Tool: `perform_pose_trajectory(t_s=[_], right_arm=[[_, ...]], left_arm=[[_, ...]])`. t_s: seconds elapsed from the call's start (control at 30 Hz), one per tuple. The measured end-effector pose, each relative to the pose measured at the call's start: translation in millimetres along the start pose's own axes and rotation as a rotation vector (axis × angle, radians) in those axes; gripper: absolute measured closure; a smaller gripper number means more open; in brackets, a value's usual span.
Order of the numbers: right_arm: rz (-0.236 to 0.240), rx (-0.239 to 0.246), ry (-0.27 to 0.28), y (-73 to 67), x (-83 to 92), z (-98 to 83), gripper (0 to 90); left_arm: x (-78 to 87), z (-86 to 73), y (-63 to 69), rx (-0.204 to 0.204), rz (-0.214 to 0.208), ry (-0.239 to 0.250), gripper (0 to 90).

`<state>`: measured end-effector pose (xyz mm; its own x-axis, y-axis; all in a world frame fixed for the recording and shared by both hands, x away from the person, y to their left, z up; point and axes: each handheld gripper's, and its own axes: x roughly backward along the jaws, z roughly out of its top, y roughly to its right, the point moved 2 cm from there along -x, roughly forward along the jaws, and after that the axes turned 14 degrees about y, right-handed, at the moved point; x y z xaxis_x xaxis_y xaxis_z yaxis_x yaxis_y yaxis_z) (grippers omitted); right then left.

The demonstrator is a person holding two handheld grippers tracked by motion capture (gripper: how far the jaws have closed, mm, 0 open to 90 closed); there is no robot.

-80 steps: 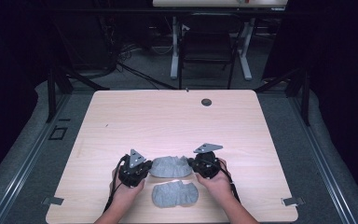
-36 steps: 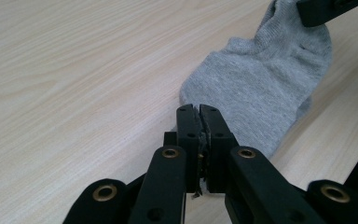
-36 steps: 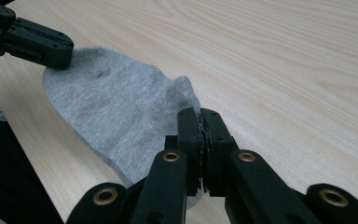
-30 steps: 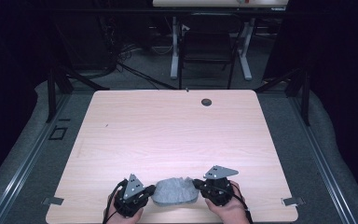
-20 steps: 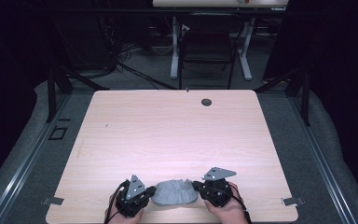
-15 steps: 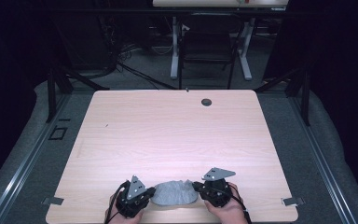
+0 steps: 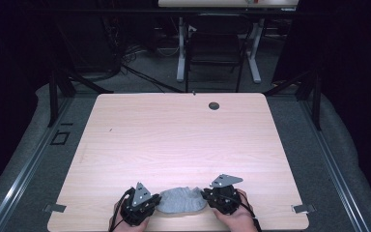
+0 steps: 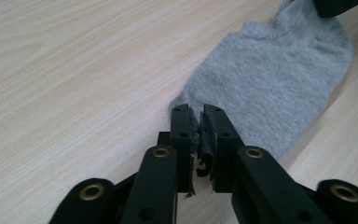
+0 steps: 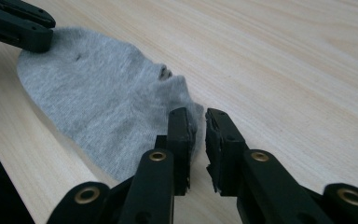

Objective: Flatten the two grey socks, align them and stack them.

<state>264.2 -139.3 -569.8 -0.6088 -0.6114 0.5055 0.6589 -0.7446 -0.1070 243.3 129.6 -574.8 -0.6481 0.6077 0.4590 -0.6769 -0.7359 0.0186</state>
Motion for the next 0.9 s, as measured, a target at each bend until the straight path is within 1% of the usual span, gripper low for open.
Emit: perform_pose_trajectory(t_s=[0.03,0.07,0.1,0.17,0.23,0.27,0.33,0.4,0.47,0.5,0.53,0.57,0.6,0.63,0.67,0.7,0.73,0.77,0.8,0.87,0.9], right_arm=[[-0.001,-0.004,0.010,0.3,1.5,1.1,78.9],[-0.005,-0.002,0.018,0.8,3.5,2.6,78.8],[-0.011,-0.008,0.034,0.5,5.4,4.0,78.8],[-0.016,0.004,0.062,-0.5,9.6,7.7,79.5],[-0.002,0.001,0.086,-3.1,12.1,10.8,80.2],[0.007,0.007,0.091,-4.7,12.0,11.7,80.2],[0.016,0.022,0.082,-8.6,9.3,11.1,80.0],[0.029,0.042,0.055,-12.3,4.9,8.5,79.1],[0.031,0.068,0.038,-15.2,-0.1,5.3,76.6],[0.030,0.076,0.036,-16.1,-2.6,3.6,75.8],[0.031,0.081,0.025,-16.3,-4.1,2.2,75.8],[0.034,0.086,0.014,-16.2,-5.3,1.0,75.8],[0.038,0.089,0.009,-16.4,-6.2,-0.2,75.8],[0.036,0.089,0.001,-17.1,-6.8,-1.3,75.8],[0.041,0.098,-0.014,-16.6,-7.0,-2.0,75.8],[0.043,0.095,-0.012,-16.8,-8.2,-3.3,75.8],[0.042,0.093,-0.019,-16.7,-8.8,-4.1,75.8],[0.043,0.088,-0.013,-16.8,-10.3,-5.2,75.8],[0.045,0.093,-0.028,-16.1,-10.5,-5.9,75.8],[0.046,0.086,-0.035,-16.3,-11.5,-7.7,76.0],[0.044,0.088,-0.038,-16.4,-11.8,-8.3,76.3]], left_arm=[[1.4,1.9,-0.8,-0.007,0.002,0.010,80.1],[3.1,4.1,-0.7,0.002,0.004,0.022,79.2],[4.8,6.6,-1.1,-0.001,0.003,0.032,79.1],[7.6,11.3,-1.0,0.002,-0.002,0.054,79.3],[8.4,14.1,0.9,0.008,-0.013,0.062,80.3],[8.1,14.7,2.3,0.003,-0.019,0.061,81.1],[5.4,13.4,5.9,-0.010,-0.030,0.046,81.7],[2.3,10.9,8.1,-0.017,-0.035,0.033,81.7],[-0.8,7.8,9.0,-0.009,-0.035,0.018,81.7],[-1.9,6.4,8.3,-0.012,-0.039,0.011,81.8],[-3.0,4.8,8.8,-0.003,-0.039,0.006,81.9],[-3.8,3.6,8.4,-0.015,-0.043,0.001,82.0],[-4.6,2.3,9.4,-0.003,-0.047,-0.003,82.0],[-5.1,1.6,9.2,-0.017,-0.049,-0.009,82.0],[-5.7,0.7,10.0,-0.015,-0.049,-0.011,82.0],[-6.6,-0.3,10.8,-0.008,-0.050,-0.015,82.0],[-7.3,-1.0,10.6,-0.018,-0.051,-0.021,82.0],[-8.0,-2.0,11.4,-0.011,-0.052,-0.021,82.0],[-8.4,-2.6,11.4,-0.022,-0.057,-0.028,81.9],[-9.5,-4.5,13.1,-0.018,-0.057,-0.031,81.6],[-9.8,-5.1,13.1,-0.027,-0.057,-0.036,81.6]])
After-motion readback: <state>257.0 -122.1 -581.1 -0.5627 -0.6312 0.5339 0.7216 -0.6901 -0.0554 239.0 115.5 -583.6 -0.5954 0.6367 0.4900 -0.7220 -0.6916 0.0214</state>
